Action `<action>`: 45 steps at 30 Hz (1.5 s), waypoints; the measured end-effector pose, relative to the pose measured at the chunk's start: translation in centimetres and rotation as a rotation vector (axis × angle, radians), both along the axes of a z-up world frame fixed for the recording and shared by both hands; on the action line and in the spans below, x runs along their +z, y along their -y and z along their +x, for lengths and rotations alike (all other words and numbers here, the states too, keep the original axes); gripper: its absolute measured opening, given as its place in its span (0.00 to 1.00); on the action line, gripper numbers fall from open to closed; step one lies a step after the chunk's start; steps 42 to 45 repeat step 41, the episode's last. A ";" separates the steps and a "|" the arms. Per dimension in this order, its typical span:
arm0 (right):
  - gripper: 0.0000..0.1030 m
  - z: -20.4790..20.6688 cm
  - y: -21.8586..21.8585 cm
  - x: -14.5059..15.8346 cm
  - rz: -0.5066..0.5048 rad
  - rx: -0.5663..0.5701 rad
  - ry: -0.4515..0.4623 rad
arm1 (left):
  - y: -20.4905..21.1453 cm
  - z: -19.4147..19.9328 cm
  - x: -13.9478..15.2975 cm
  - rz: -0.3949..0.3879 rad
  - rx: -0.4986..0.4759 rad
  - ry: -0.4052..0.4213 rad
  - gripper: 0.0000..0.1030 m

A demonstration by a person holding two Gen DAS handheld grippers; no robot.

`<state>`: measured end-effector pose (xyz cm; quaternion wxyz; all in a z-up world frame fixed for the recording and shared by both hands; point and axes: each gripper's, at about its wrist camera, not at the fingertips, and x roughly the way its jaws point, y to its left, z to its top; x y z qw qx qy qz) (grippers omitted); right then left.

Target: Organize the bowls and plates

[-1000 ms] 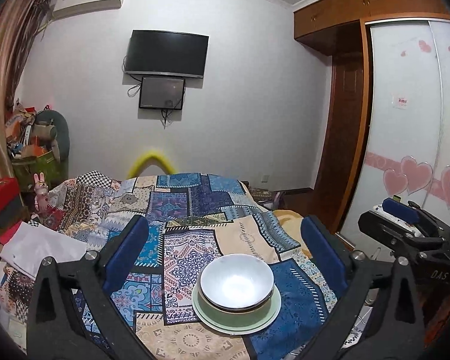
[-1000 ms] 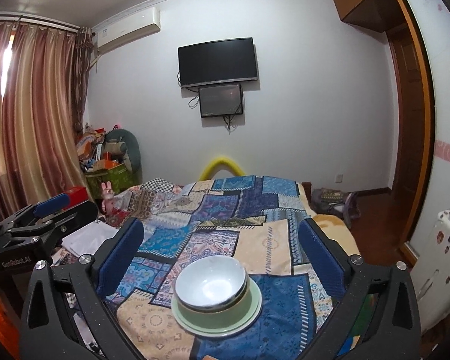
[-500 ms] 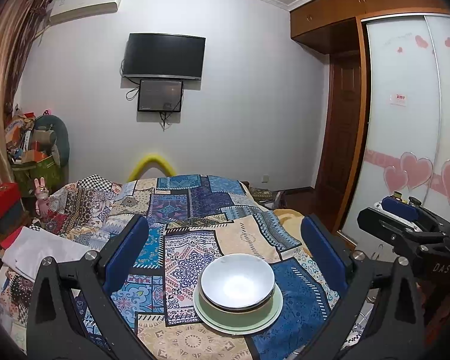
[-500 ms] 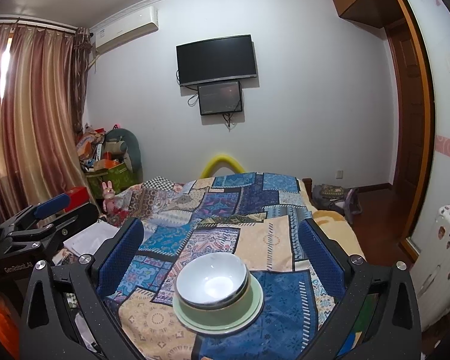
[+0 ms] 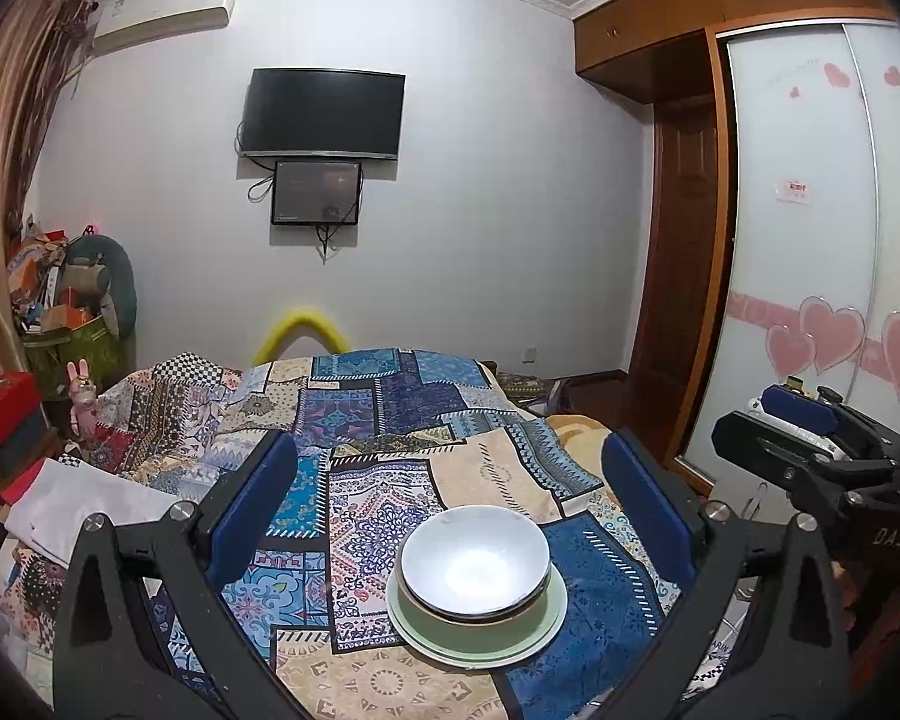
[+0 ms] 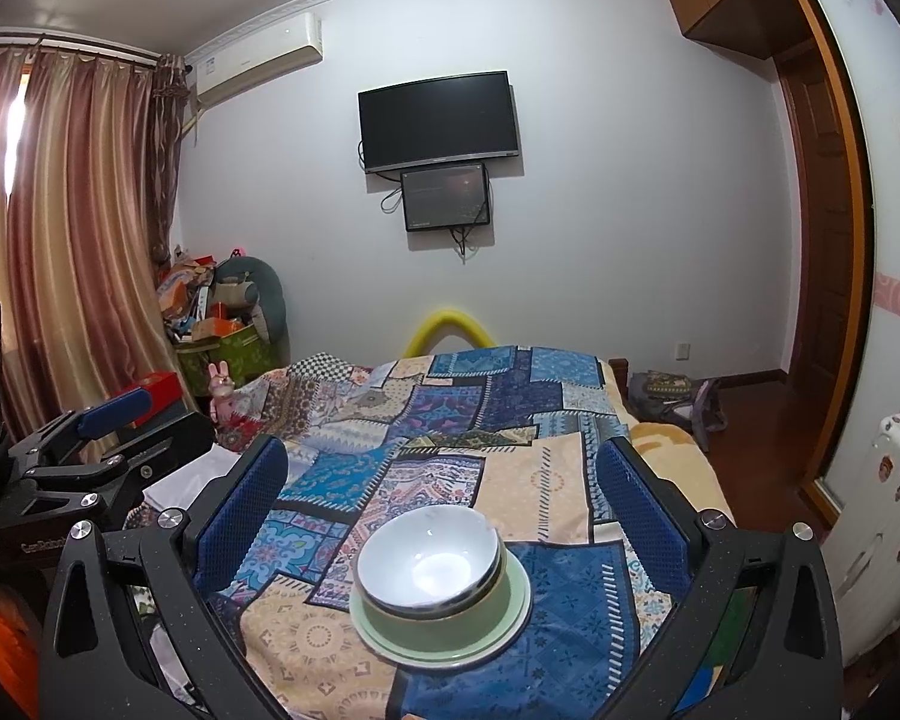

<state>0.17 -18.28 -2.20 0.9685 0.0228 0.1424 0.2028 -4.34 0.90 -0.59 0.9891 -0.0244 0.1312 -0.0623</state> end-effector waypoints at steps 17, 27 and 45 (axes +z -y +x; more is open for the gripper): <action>1.00 0.1 0.2 0.0 0.001 0.006 -0.009 | -0.1 0.5 0.0 -0.005 -0.005 -0.015 1.00; 1.00 0.4 0.2 -0.1 0.000 0.017 -0.023 | 0.0 0.6 0.1 -0.013 -0.028 -0.019 1.00; 1.00 0.9 0.2 -0.6 0.004 0.025 -0.046 | 0.0 0.7 0.1 -0.012 -0.029 -0.016 1.00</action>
